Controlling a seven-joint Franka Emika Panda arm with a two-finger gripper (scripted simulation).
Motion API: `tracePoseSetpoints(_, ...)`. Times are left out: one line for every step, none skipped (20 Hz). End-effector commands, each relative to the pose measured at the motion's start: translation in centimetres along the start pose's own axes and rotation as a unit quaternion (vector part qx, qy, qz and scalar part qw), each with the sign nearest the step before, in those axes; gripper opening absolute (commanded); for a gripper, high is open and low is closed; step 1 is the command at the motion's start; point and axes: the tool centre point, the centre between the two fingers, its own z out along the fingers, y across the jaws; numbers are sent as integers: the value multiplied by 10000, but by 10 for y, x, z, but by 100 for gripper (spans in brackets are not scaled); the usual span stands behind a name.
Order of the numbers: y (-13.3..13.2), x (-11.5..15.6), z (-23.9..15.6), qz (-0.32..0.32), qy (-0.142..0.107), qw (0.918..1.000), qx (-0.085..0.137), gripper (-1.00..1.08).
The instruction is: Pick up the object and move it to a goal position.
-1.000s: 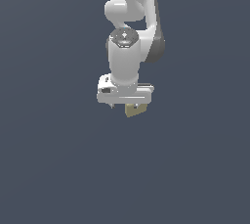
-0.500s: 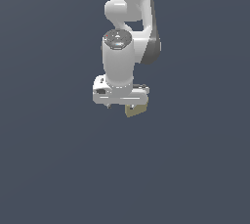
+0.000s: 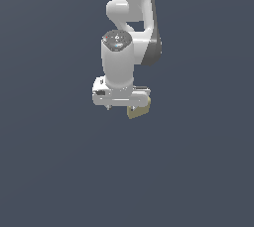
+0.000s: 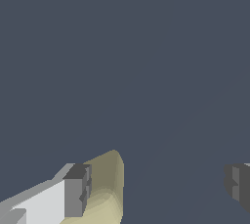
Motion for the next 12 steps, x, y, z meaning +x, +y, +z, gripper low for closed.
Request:
tracePoseSetpoints(0,0,0,27,-1,10000,0,100)
tracePoseSetpoints(-1,-1,0,51,-1,10000,0,100)
tracePoseSetpoints(-1,-1,0,80,-1,10000,0,100)
tracePoseSetpoints(-2,-1,1,115,-1,9999,-1,100)
tracePoseSetpoints(-3,-2,1,155,-1,9999,-1,100)
tracePoseSetpoints(-3,-3,1,201,0,9998,-1,100)
tracePoseSetpoints(-4,-3,1,251,0,9997,-2,100)
tracePoseSetpoints(-5,-4,2,307,0,9995,-2,100)
tracePoseSetpoints(-6,-5,2,368,0,9993,-2,100)
tracePoseSetpoints(-7,-6,2,434,0,9991,-3,100)
tracePoseSetpoints(-8,-7,3,506,0,9987,-3,100)
tracePoseSetpoints(-10,-8,3,583,0,9983,-3,100)
